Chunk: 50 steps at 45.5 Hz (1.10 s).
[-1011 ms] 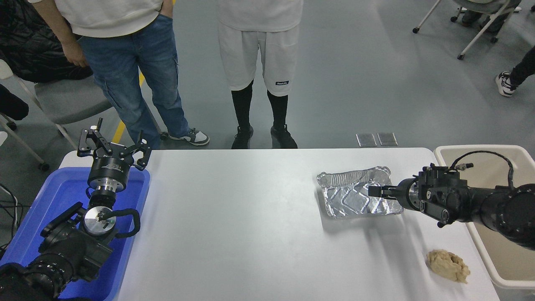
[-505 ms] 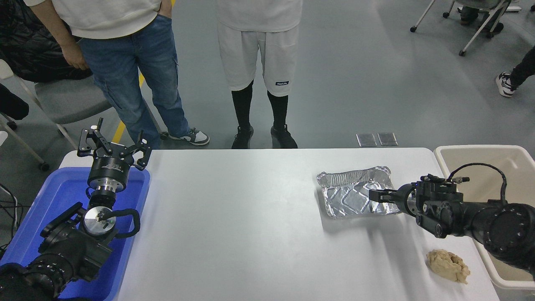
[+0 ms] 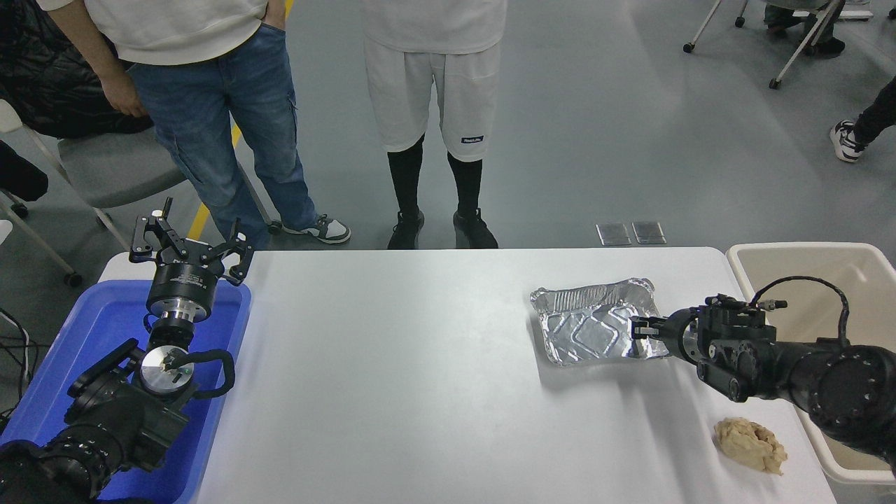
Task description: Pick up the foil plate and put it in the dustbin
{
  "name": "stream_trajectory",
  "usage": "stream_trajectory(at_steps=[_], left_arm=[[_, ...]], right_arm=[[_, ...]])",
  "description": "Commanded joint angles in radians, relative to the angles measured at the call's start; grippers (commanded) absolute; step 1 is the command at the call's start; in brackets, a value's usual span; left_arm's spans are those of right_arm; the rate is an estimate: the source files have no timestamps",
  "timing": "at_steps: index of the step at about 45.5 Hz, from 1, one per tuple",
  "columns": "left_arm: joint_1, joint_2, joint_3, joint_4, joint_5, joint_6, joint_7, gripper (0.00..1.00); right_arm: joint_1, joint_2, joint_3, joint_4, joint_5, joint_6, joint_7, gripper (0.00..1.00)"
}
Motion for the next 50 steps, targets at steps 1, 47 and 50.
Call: stream_trajectory(at_steps=[1, 47, 50], left_arm=[[0.000, 0.000, 0.000, 0.000, 0.000, 0.000, 0.000, 0.99], [0.000, 0.001, 0.000, 0.000, 0.000, 0.000, 0.000, 0.99], [0.000, 0.000, 0.000, 0.000, 0.000, 0.000, 0.000, 0.99]], right_arm=[[-0.010, -0.001, 0.006, 0.022, 0.001, 0.001, 0.001, 0.00], [0.616, -0.336, -0.181, 0.778, 0.004, 0.293, 0.001, 0.00], [0.686, -0.374, -0.181, 0.822, 0.010, 0.370, 0.001, 0.00]])
